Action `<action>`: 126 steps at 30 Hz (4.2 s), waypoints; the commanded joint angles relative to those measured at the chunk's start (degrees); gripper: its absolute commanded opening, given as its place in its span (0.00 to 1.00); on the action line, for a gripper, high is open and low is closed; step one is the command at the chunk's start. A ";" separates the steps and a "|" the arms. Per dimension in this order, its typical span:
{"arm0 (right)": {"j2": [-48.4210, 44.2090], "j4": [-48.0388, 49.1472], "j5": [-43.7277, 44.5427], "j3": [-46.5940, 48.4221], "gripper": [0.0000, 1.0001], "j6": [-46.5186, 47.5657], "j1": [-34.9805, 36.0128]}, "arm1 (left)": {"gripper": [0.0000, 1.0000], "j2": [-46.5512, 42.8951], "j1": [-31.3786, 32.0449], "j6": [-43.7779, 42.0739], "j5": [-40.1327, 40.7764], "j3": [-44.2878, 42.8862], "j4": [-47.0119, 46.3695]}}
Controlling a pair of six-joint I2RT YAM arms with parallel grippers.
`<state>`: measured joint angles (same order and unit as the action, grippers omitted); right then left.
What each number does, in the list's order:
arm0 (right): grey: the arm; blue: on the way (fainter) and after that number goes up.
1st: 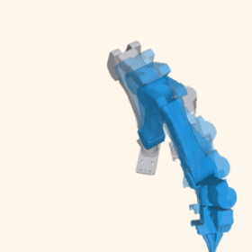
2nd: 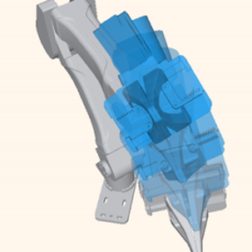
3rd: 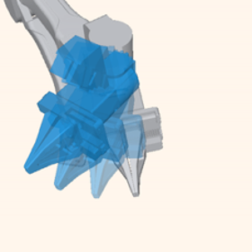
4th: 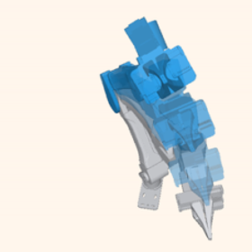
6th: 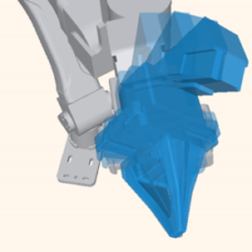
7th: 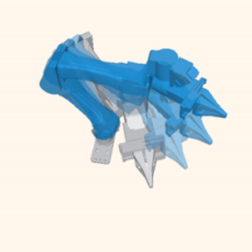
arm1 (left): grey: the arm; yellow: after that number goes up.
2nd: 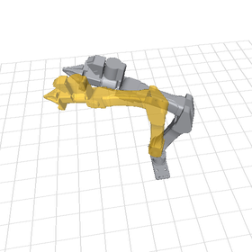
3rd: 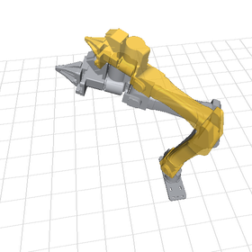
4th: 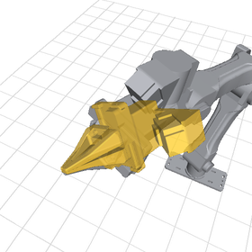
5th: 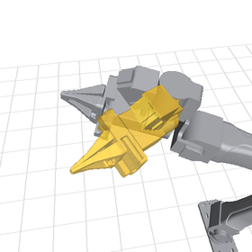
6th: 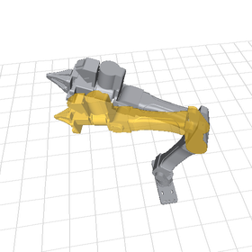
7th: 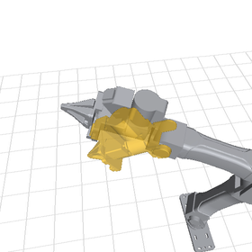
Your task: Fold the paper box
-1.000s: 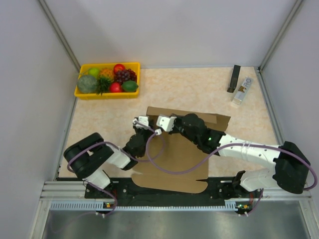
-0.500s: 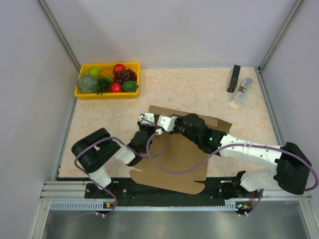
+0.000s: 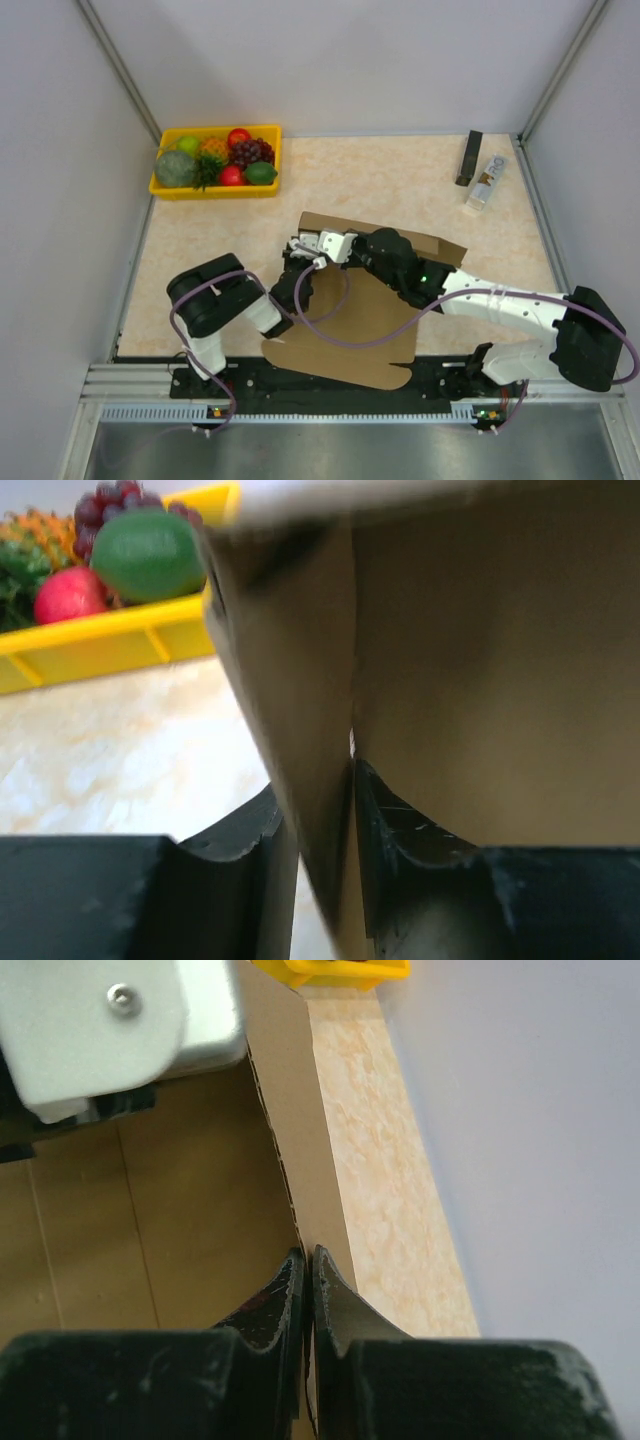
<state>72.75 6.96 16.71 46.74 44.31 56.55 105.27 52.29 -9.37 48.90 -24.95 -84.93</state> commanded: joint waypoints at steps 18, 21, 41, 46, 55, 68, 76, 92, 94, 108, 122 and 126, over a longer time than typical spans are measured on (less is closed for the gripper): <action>-1.21 1.04 -4.40 0.81 0.00 -3.71 0.84 | 0.45 -13.78 -2.55 13.24 -13.31 11.77 -0.76; -0.95 0.95 -4.76 0.98 0.00 -3.97 0.84 | 0.44 -12.11 -2.55 11.04 -12.17 9.84 -0.08; 1.60 2.18 -1.94 -0.16 0.00 -2.13 2.95 | 0.62 -13.31 -2.63 18.23 -15.75 15.53 -4.21; 2.75 2.62 -1.51 0.02 0.00 -1.86 2.42 | 0.70 -29.48 -2.72 25.78 -25.42 19.67 17.04; 2.83 3.58 -1.15 -0.86 0.00 -1.42 1.98 | 0.65 -73.94 -2.90 29.58 -30.03 13.19 64.49; 3.19 2.45 -1.68 -0.69 0.00 -1.07 1.98 | 0.82 -68.64 -22.83 43.19 -44.20 -7.47 89.59; 3.45 2.00 -2.03 -0.51 0.00 -1.34 1.98 | 0.87 -54.22 -33.39 48.90 -61.64 -14.60 80.93; 4.07 1.48 -2.30 0.28 0.00 -1.25 1.98 | 0.73 -46.83 -33.92 49.36 -65.34 -10.21 74.38; 3.89 1.56 -2.56 0.19 0.00 -1.34 1.89 | 0.70 -46.56 -33.92 49.27 -65.43 -9.51 73.50; 3.71 0.60 -2.65 0.20 0.00 -1.86 2.59 | 0.42 -48.23 -34.01 48.30 -61.83 -0.98 72.36; 4.33 2.26 0.07 0.28 0.16 -3.36 3.21 | 0.60 -51.83 -34.01 42.95 -61.56 -6.24 78.76; 5.47 3.41 2.79 0.72 0.27 -3.89 2.86 | 0.69 -53.59 -34.19 40.66 -62.00 -9.67 83.16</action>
<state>76.20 10.70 16.80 46.54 43.22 59.13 54.19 18.50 36.16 -14.20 -30.30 -9.06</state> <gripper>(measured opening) 0.224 0.669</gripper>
